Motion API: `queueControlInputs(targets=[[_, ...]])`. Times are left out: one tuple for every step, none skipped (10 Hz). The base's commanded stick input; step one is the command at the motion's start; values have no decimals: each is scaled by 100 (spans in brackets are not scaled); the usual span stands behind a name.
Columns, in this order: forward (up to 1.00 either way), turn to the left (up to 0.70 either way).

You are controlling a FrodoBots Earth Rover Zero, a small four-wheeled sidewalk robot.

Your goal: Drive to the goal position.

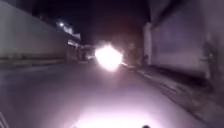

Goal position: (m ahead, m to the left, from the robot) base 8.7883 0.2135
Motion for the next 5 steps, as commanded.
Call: queueControlInputs(targets=[[70, 0], [70, 0], [70, 0], [70, 0], [70, 0]])
